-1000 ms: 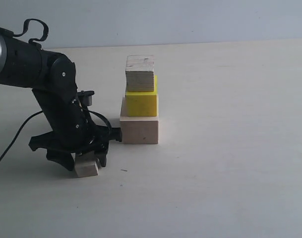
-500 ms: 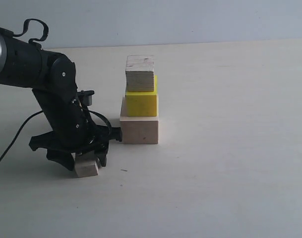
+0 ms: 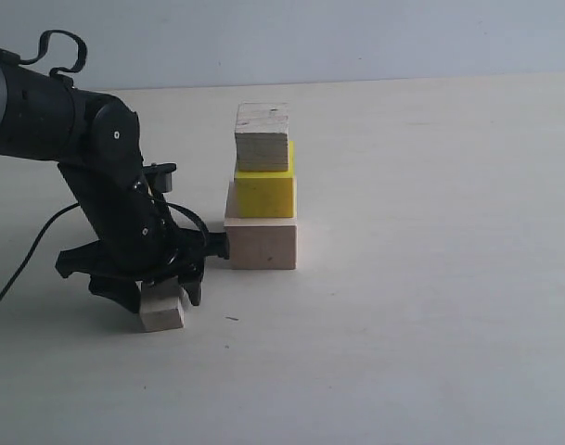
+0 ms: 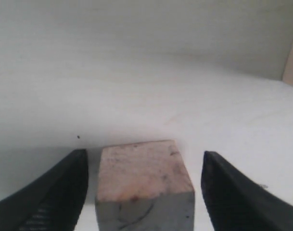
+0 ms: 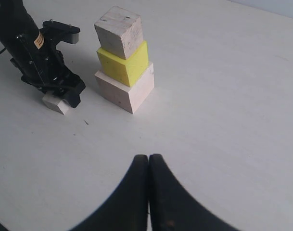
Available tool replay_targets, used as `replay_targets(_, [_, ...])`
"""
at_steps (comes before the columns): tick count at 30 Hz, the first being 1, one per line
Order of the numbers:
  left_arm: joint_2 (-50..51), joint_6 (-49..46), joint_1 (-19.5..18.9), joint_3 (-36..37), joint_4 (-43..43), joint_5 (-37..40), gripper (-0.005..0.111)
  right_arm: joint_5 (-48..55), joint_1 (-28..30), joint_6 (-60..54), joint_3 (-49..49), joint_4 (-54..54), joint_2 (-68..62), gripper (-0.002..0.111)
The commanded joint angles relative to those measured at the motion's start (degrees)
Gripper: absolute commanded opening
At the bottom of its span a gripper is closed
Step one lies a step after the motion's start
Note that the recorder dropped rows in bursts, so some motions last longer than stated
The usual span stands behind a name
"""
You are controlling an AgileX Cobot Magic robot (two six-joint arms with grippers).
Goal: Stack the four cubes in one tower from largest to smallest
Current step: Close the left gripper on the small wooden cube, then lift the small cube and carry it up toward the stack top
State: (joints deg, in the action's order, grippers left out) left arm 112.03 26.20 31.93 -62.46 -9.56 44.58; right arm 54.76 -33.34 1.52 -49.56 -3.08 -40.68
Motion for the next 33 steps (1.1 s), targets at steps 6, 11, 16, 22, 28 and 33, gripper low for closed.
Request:
replay_targets(6, [-0.47,-0.20,0.33,-0.32,0.00,0.68,0.026,1.26,0.04,-0.48,0.20,0.23,0.25,0.000])
replay_targets(11, [-0.47,-4.79,0.33,-0.32,0.00,1.84,0.000,1.26,0.04,-0.48,0.20,0.23,0.25,0.000])
replay_targets(16, [-1.55,-7.05,0.33,-0.32,1.50,3.73,0.000,1.26,0.04,-0.48,0.20,0.23,0.25,0.000])
replay_targets(22, [-8.99,-13.61,-0.19,-0.32,4.46,5.75,0.000,1.24,0.04,-0.48,0.20,0.34,0.25,0.000])
replay_targets(28, [-20.34,-21.75,-4.78,-0.32,4.45,4.24,0.000,2.14,0.04,-0.48,0.20,0.74,0.46,0.000])
replay_targets(33, [-29.34,-34.94,-10.80,-0.32,0.32,2.10,0.000,2.12,0.04,-1.83,0.20,0.89,0.72,0.000])
